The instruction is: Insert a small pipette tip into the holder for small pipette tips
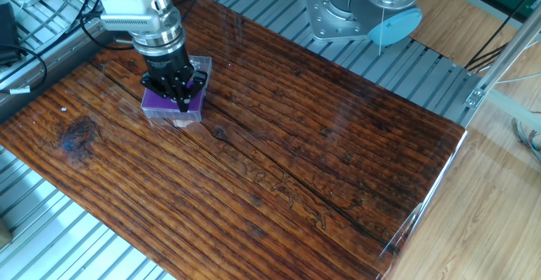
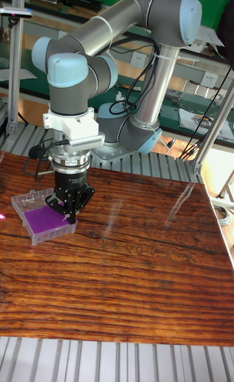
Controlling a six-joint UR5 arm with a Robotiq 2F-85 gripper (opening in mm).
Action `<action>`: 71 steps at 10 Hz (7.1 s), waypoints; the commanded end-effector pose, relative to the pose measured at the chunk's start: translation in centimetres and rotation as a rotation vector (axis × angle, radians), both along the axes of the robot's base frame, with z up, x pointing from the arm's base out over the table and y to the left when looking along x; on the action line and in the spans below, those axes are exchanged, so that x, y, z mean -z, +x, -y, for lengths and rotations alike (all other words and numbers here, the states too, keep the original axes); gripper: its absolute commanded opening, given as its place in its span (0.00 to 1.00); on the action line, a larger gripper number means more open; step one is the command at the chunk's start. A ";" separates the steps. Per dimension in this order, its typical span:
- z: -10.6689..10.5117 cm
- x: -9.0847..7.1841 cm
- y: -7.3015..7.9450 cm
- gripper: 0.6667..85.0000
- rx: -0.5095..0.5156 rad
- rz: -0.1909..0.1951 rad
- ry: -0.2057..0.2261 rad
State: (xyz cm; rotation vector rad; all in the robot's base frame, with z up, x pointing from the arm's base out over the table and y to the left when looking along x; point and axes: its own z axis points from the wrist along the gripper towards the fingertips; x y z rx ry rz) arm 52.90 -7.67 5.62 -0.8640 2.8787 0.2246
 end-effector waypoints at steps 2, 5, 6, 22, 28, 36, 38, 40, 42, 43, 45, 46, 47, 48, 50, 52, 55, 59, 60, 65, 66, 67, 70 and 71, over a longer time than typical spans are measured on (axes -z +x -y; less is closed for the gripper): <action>0.1 0.0 0.1 0.04 0.002 0.003 -0.001; 0.0 -0.1 0.0 0.04 0.001 0.000 0.001; 0.0 -0.1 0.0 0.04 0.001 -0.002 0.002; -0.5 -0.3 -0.7 0.04 -0.017 -0.045 0.034; 0.0 0.0 -1.4 0.04 -0.010 -0.074 0.010; 0.5 0.1 -1.3 0.04 -0.009 -0.073 -0.008; 0.6 0.1 -1.3 0.04 -0.010 -0.070 -0.013; 0.9 0.2 -1.2 0.04 -0.006 -0.066 -0.027; 1.4 0.1 -1.2 0.04 0.004 -0.064 -0.043; 1.5 0.1 -1.2 0.04 0.009 -0.065 -0.046; 1.6 -0.1 -1.4 0.04 0.014 -0.072 -0.049; 1.6 -0.3 -1.7 0.04 0.016 -0.080 -0.049; 1.9 -0.6 -2.0 0.04 0.024 -0.089 -0.059; 2.2 -0.8 -2.4 0.03 0.030 -0.097 -0.064; 1.4 -1.3 -2.6 0.03 0.040 -0.107 -0.031; -0.6 -1.7 -1.2 0.03 0.056 -0.070 0.050; -0.5 -2.1 2.7 0.03 0.091 0.077 0.055; -0.5 -0.6 3.5 0.02 0.091 0.083 0.040; -0.1 -0.2 2.6 0.02 0.084 0.043 0.023; 1.0 0.2 0.8 0.01 0.092 -0.013 -0.027; 1.0 0.2 0.7 0.01 0.100 -0.015 -0.026; 1.2 0.2 0.7 0.01 0.101 -0.015 -0.034; 1.4 0.2 0.4 0.01 0.104 -0.028 -0.040; 1.4 0.2 0.3 0.01 0.105 -0.034 -0.039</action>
